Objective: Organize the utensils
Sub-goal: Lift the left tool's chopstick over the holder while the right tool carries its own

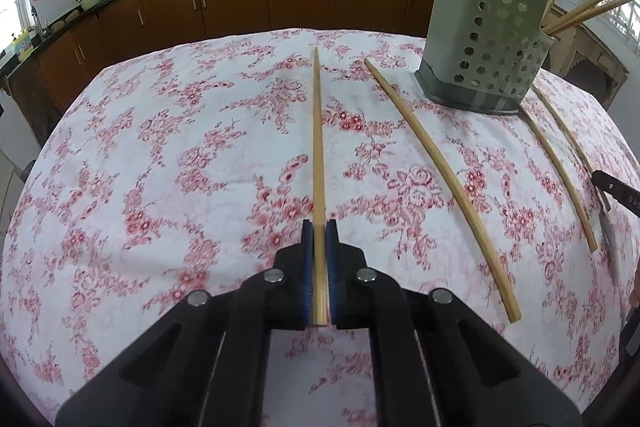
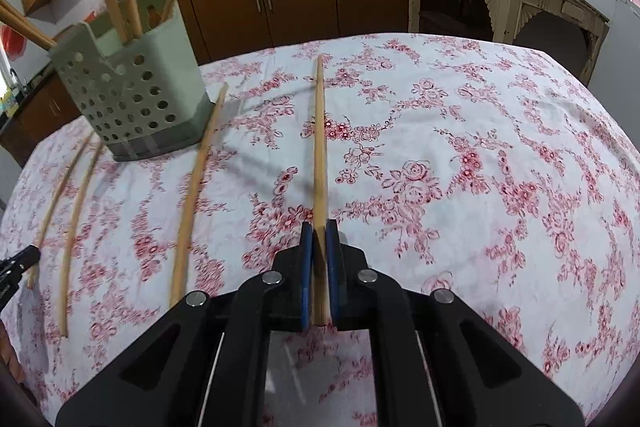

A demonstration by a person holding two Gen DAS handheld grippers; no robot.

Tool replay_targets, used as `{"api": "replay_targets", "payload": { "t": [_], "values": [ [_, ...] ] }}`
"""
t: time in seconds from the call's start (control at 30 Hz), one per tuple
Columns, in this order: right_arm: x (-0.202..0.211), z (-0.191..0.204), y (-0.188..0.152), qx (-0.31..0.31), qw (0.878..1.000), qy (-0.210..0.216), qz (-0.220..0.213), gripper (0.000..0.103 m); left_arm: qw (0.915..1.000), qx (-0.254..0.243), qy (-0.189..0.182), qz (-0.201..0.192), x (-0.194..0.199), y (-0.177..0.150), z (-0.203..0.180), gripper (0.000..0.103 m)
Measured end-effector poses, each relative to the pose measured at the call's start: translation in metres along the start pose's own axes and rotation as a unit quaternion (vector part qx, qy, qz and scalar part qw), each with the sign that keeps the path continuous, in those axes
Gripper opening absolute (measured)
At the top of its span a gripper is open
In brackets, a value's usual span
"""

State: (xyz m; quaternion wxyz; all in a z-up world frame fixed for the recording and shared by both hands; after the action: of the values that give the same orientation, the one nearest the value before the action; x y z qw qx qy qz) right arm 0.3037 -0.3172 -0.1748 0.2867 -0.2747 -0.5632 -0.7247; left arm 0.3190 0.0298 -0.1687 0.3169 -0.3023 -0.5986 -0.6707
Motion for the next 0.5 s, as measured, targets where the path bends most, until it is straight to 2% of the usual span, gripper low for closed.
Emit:
{"api": "replay_targets", "payload": {
  "t": [0.17, 0.5],
  "values": [
    [0.031, 0.004, 0.01, 0.015, 0.999, -0.001, -0.043, 0.008, 0.9998, -0.007, 0.002, -0.02, 0.02, 0.001, 0.006, 0.007],
    [0.091, 0.005, 0.052, 0.026, 0.992, 0.0, -0.126, 0.008, 0.994, -0.008, 0.003, -0.109, 0.088, 0.036, 0.022, 0.007]
  ]
}}
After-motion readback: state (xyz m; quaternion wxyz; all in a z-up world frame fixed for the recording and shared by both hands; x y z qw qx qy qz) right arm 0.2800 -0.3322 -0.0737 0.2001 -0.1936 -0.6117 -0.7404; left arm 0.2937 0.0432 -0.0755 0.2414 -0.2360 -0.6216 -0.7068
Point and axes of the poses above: each gripper's, at about its wrist camera, not at the fingertips, and x roughly against the way its jaws point, z to its left, y to its top, the point moved 9 cm from there along -x, roughly the way its jaws point, and after that the axes turned 7 degrees about y, right-handed, at the moved point
